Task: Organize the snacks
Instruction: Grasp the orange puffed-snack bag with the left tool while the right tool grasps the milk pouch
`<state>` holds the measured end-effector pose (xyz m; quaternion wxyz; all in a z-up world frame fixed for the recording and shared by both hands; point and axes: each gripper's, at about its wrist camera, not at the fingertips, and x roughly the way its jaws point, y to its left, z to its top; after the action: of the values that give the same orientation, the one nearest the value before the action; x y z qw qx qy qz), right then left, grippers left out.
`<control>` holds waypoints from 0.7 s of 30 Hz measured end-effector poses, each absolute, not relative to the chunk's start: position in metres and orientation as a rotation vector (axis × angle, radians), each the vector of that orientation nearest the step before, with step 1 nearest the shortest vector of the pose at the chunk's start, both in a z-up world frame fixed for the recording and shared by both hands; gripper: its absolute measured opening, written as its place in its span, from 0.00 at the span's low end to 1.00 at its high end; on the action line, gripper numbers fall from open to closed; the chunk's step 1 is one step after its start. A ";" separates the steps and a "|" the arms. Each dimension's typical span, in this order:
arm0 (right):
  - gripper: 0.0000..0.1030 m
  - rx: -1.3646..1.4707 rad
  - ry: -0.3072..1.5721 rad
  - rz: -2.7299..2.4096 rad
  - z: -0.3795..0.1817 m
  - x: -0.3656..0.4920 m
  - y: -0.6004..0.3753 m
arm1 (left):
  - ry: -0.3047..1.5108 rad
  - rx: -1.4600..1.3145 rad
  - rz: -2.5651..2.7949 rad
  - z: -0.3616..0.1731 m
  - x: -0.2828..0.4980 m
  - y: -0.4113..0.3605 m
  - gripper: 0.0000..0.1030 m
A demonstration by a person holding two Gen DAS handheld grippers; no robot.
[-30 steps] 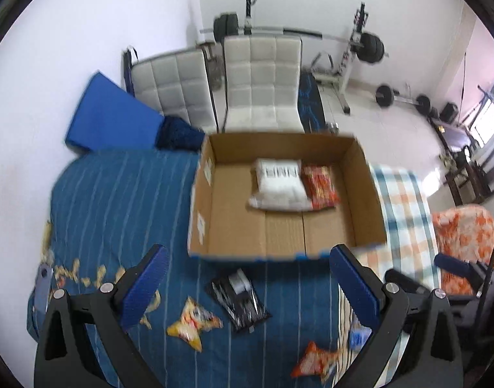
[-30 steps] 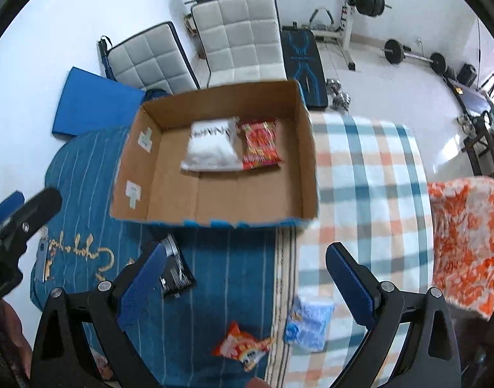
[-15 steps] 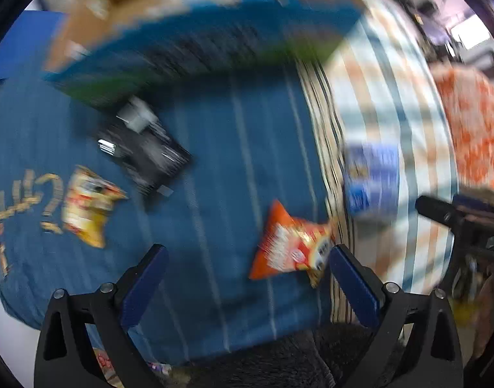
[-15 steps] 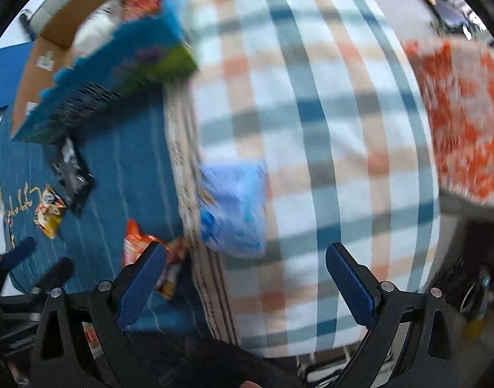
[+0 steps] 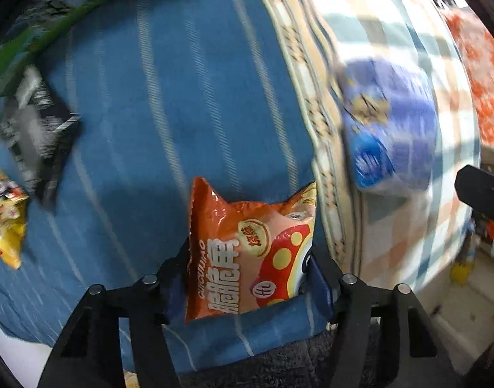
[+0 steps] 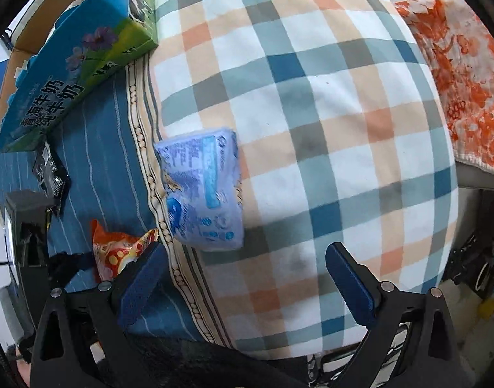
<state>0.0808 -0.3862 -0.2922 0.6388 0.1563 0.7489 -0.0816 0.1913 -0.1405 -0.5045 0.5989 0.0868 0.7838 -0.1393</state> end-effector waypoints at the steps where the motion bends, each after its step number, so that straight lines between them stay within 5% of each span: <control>1: 0.98 0.360 1.708 -0.180 -0.294 0.083 -0.386 | 1.799 0.191 -0.286 -0.501 0.195 -0.134 0.58; 7: 0.93 0.393 1.714 -0.175 -0.309 0.102 -0.382 | 1.770 -0.013 -0.082 -0.496 0.219 -0.081 0.58; 9: 0.88 0.398 1.737 -0.169 -0.320 0.108 -0.378 | 1.803 -0.077 -0.055 -0.504 0.221 -0.068 0.60; 14: 0.56 0.393 1.819 -0.154 -0.347 0.116 -0.367 | 1.835 -0.227 -0.056 -0.515 0.217 -0.051 0.61; 21: 0.47 0.363 1.828 -0.174 -0.351 0.119 -0.359 | 1.818 -0.061 -0.091 -0.517 0.207 -0.077 0.59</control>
<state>0.1189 -0.3591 -0.3512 0.5932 0.1563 0.7862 -0.0747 0.2072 -0.0769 -0.5166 0.6134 -0.0264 0.7884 -0.0394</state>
